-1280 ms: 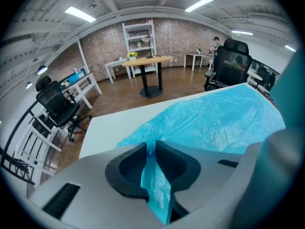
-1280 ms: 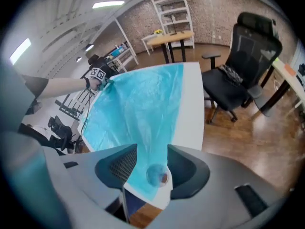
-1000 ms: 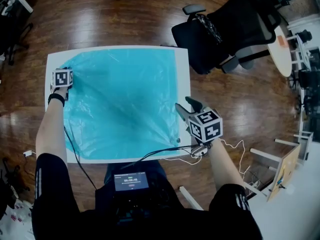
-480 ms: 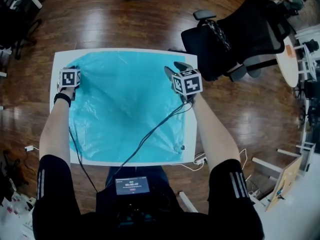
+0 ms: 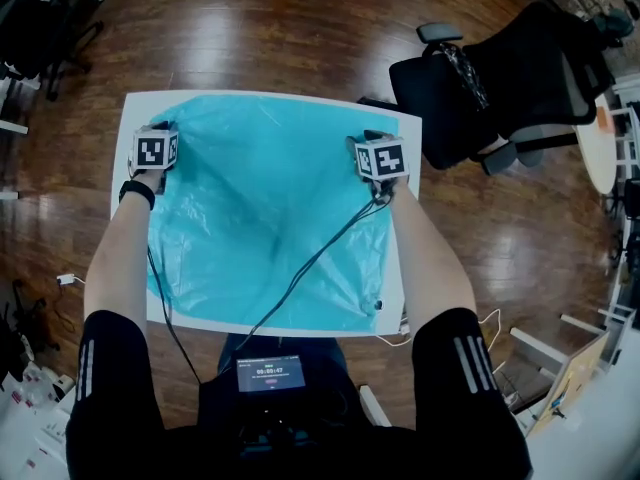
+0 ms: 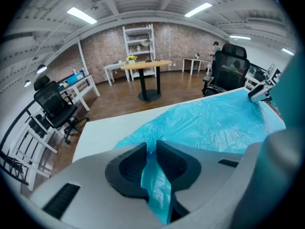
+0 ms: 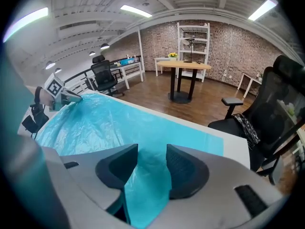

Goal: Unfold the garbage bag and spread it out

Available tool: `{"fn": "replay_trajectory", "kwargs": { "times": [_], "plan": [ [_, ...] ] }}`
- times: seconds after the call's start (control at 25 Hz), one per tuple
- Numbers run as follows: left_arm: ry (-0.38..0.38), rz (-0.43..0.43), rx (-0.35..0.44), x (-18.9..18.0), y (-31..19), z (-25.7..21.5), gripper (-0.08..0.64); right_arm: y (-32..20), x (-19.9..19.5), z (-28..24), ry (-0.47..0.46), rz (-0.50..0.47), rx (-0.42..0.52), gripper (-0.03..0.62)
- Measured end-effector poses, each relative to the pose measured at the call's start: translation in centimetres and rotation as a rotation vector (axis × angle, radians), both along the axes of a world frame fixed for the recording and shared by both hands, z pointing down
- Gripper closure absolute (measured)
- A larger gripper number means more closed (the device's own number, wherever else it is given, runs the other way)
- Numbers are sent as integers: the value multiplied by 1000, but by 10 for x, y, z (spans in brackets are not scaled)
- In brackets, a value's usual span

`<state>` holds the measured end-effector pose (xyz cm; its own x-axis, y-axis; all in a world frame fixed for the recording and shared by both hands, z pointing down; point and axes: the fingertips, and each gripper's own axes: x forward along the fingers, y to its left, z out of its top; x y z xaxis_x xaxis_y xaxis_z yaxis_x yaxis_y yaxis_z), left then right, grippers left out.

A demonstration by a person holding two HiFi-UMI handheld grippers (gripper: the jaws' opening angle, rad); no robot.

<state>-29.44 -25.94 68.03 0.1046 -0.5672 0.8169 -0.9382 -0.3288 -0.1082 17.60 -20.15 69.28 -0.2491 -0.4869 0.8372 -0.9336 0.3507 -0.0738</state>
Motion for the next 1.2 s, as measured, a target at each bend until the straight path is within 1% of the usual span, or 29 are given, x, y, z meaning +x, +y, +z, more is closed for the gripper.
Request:
{"fn": "replay_trajectory", "kwargs": {
  "times": [0.08, 0.2, 0.36, 0.64, 0.76, 0.96, 1.08, 1.2],
  "plan": [
    [0, -1, 5, -2, 1, -1, 494, -2, 0, 1, 5, -5, 4, 373],
    [-4, -1, 9, -4, 1, -2, 494, -3, 1, 5, 26, -19, -16, 370],
    [-8, 1, 1, -6, 3, -2, 484, -4, 1, 5, 41, -27, -21, 368],
    [-22, 43, -4, -14, 10, -9, 480, -8, -5, -2, 33, -42, -5, 364],
    [-8, 57, -3, -17, 16, -16, 480, -7, -2, 1, 42, -43, -16, 364],
    [34, 65, 29, -12, 24, -37, 480, -7, 7, 7, 57, -43, -20, 364],
    [67, 54, 34, -10, 39, -43, 480, -7, 8, 6, 55, -42, -14, 364],
    [78, 65, 39, -12, 58, -49, 480, -7, 3, 2, 50, -38, -10, 364]
  ]
}}
